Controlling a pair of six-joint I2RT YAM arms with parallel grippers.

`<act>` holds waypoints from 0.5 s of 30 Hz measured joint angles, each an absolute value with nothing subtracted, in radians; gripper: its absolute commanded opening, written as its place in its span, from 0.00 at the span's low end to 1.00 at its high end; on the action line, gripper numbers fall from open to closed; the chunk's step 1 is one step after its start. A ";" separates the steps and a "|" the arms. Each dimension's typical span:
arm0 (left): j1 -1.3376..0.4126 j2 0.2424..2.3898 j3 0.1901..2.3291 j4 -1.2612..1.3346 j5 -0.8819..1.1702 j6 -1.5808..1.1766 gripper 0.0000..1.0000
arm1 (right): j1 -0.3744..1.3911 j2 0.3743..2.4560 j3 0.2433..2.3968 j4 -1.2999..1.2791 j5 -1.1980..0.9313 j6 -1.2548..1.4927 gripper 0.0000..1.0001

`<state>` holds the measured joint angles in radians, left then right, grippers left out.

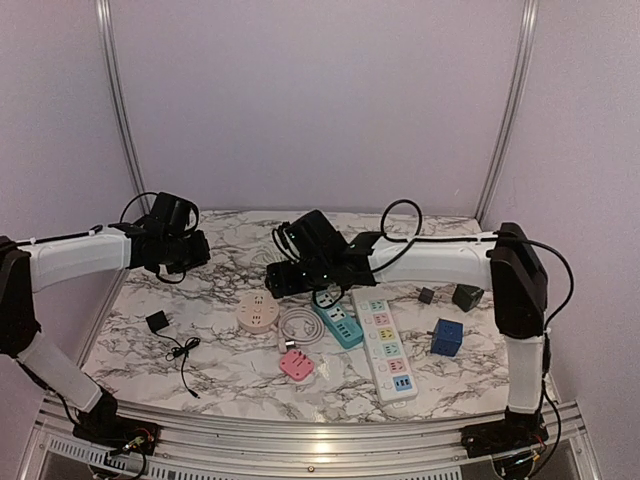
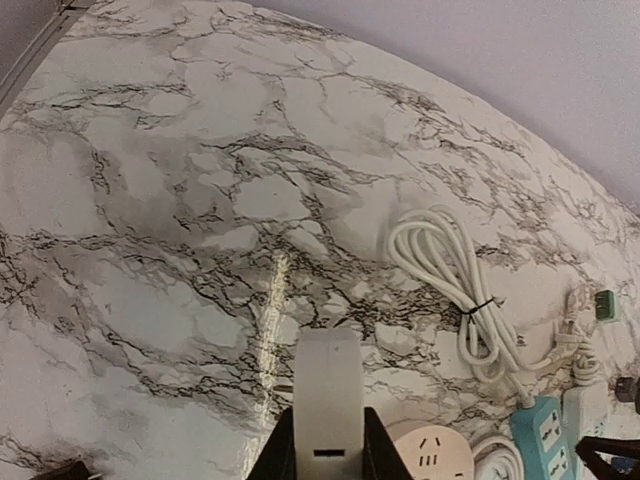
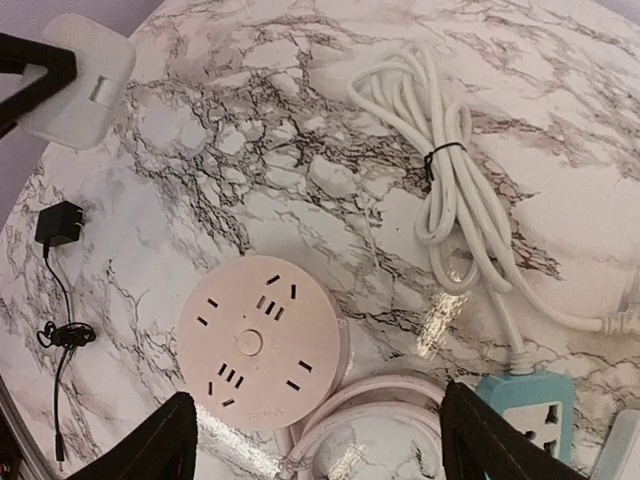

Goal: Pull the plug off the socket

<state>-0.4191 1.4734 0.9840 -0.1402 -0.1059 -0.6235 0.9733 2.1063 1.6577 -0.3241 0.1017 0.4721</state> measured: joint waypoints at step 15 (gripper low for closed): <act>-0.510 1.860 1.263 -0.559 -0.501 -0.531 0.27 | 0.894 1.590 1.261 -0.202 0.224 0.422 0.90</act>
